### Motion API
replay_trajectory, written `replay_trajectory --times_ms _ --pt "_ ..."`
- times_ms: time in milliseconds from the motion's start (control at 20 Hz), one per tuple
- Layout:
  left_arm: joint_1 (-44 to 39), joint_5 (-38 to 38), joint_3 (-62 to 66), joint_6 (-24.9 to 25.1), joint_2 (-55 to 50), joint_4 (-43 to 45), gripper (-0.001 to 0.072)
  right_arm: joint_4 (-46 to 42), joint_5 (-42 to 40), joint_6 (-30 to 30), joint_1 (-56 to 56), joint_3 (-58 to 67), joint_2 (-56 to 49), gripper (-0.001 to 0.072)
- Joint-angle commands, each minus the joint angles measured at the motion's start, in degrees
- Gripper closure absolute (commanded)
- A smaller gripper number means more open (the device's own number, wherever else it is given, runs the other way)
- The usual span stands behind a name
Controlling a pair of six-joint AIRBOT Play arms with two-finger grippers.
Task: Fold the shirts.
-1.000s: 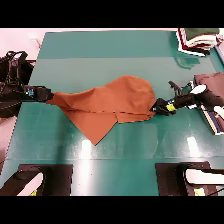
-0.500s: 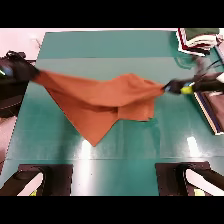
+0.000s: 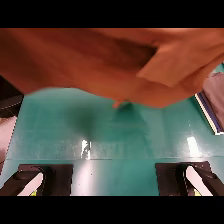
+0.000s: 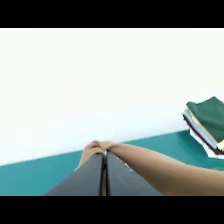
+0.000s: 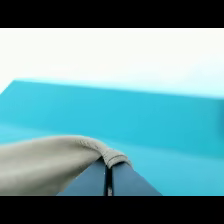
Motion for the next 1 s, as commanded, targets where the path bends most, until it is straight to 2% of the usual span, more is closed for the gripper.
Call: replay_trajectory --times_ms 0,150,300,450,550,700,750,800,850,950 --pt "0.0 -0.1 2.4 -0.7 -0.1 0.3 0.0688 -0.3 5.7 3.2 -4.9 11.5 -1.9 0.0697" --pt "0.0 -1.7 -8.0 -0.8 -0.9 2.1 0.0688 -0.3 9.0 6.0 -4.0 16.1 -7.8 0.0697" --pt "0.0 -3.4 -21.7 -2.1 -6.1 3.2 0.0688 -0.5 10.1 7.6 1.7 12.2 -14.8 0.0697" --pt "0.0 -1.4 -32.2 -3.4 -14.9 2.8 0.0687 -10.3 9.6 8.9 11.8 2.8 -23.3 0.0697" --pt "0.0 2.9 -36.0 -3.5 -21.7 2.9 0.0687 -16.7 6.3 9.1 17.4 -1.8 -29.6 0.0696" --pt "0.0 7.5 -36.1 -3.8 -29.3 3.1 0.0687 -18.0 -2.1 11.7 20.6 -2.9 -37.7 0.0688" --pt "0.0 8.7 -36.1 -4.8 -30.5 3.2 0.0684 -17.8 -3.7 12.6 20.5 -2.0 -39.8 0.0489" --pt "0.4 9.8 -36.1 -5.4 -31.1 3.1 0.0466 -17.8 -3.2 14.2 20.3 0.1 -41.9 0.0240" --pt "1.1 10.1 -36.1 -6.9 -31.1 3.2 0.0122 -17.8 -1.5 14.5 19.8 2.3 -43.4 0.0234" --pt "3.9 6.3 -35.0 -8.0 -31.0 3.0 0.0094 -17.8 2.7 13.6 18.4 5.2 -44.1 0.0283"
